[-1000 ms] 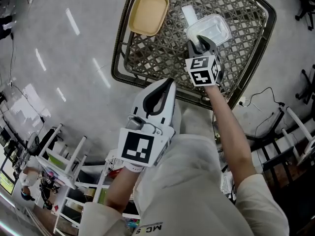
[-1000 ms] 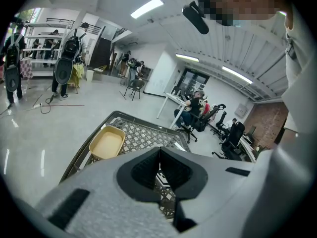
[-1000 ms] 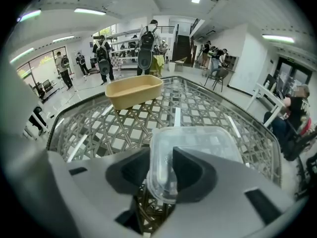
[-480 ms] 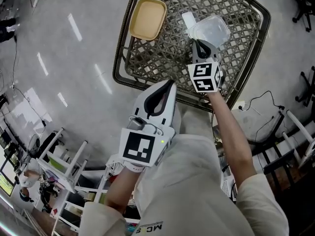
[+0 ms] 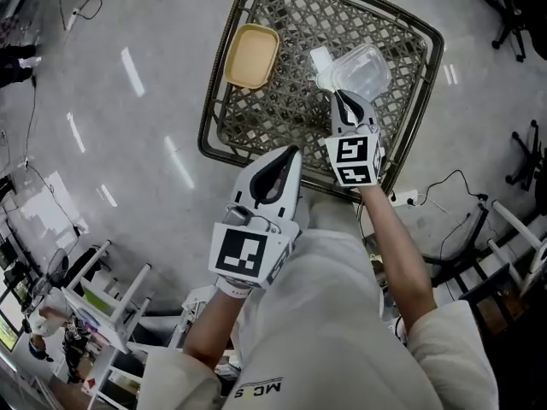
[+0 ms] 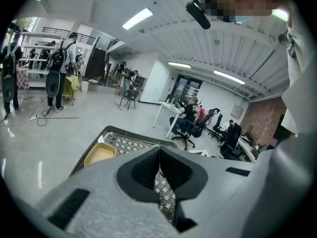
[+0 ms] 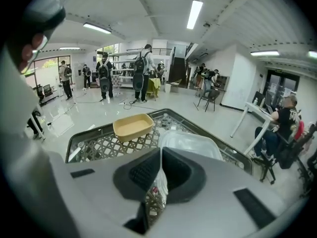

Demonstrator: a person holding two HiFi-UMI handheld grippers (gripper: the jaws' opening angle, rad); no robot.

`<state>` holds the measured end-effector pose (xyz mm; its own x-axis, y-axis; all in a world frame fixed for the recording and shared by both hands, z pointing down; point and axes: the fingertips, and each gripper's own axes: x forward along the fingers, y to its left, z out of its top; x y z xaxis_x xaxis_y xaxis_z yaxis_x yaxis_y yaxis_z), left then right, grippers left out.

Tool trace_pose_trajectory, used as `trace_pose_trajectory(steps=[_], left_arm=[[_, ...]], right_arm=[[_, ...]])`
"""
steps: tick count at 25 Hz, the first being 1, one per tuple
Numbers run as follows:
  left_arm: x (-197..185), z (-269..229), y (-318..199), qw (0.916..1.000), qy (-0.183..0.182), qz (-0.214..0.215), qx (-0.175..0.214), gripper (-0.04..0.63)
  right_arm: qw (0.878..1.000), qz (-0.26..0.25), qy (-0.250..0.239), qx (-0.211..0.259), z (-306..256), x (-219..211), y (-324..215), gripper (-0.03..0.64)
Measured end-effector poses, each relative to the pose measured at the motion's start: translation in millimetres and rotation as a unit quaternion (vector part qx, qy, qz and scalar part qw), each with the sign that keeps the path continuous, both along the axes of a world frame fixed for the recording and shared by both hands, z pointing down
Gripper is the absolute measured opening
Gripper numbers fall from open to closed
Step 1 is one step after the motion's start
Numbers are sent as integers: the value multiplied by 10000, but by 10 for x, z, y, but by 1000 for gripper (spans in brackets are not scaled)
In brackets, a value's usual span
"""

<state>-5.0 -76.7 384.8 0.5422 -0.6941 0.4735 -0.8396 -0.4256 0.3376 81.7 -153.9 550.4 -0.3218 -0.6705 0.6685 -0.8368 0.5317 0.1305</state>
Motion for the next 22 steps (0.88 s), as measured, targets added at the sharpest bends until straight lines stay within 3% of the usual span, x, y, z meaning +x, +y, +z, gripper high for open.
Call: trace_pose_trajectory(steps=[10,22], left_arm=[[87,-324,31,9995,51,-68,289,26],[17,-731,83,9965,23,-309,778,26]], right_arm=[[9953,-158,-581,759,-1120,175,158,28],[9801,56,-1034,1692,-2280,477,436,28]])
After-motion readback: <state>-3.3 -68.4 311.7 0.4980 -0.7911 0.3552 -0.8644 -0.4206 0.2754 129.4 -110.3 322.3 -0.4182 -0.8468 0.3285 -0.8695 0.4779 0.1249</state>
